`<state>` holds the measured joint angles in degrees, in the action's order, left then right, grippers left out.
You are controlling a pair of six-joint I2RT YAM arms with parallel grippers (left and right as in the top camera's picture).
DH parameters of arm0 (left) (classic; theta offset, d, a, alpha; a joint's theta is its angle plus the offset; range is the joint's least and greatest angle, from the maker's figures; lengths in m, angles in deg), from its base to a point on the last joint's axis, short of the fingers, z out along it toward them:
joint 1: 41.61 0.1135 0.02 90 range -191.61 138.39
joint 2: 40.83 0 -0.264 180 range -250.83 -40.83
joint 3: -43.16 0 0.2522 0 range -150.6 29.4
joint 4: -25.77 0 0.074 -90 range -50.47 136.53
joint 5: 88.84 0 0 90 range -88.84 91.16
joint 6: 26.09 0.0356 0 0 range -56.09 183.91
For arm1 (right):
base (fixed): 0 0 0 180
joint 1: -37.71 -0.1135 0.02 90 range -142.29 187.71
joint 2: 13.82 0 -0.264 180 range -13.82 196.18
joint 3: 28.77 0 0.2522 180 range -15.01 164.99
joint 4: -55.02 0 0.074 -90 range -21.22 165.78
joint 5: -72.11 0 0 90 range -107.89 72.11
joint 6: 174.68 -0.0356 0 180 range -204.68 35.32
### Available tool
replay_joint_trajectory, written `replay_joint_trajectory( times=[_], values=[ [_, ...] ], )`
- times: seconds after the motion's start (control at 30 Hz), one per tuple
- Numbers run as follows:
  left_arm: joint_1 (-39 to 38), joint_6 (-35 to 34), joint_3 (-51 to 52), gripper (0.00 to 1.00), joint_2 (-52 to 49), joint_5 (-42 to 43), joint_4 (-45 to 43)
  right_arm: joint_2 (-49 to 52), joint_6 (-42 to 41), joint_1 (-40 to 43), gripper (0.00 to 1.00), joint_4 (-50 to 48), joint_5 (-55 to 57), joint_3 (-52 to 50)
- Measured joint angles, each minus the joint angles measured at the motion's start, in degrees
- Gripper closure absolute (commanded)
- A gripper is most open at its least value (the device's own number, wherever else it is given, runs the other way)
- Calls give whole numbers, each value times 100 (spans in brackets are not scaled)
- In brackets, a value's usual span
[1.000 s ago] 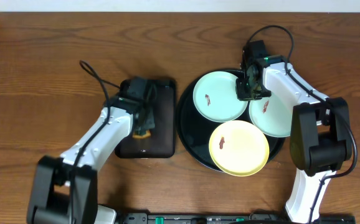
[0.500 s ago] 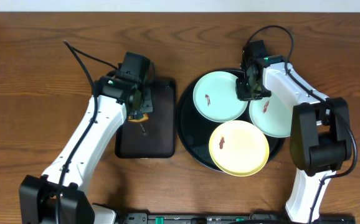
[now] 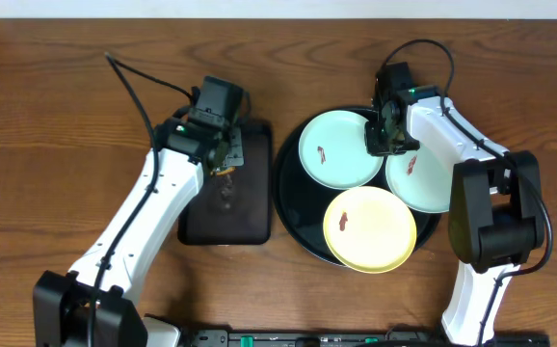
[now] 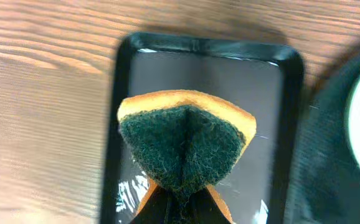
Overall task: Clean dirty plates on tray and stack at the side
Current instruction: 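Lift the sponge with the left gripper above the small tray, then carry the sponge with the left gripper toward the upper plate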
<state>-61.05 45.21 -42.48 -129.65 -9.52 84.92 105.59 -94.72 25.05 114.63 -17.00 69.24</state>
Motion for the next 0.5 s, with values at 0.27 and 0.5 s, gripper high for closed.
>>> replay_joint_trajectory(
  times=[0.27, 0.5],
  values=[
    [101, -33, 0, 93, 0, 72, -63, 0, 0, 0, 85, -68, 0, 0],
    [101, -7, 0, 93, 0, 168, 61, 0, 7, 0, 90, -68, 0, 0]
  ],
)
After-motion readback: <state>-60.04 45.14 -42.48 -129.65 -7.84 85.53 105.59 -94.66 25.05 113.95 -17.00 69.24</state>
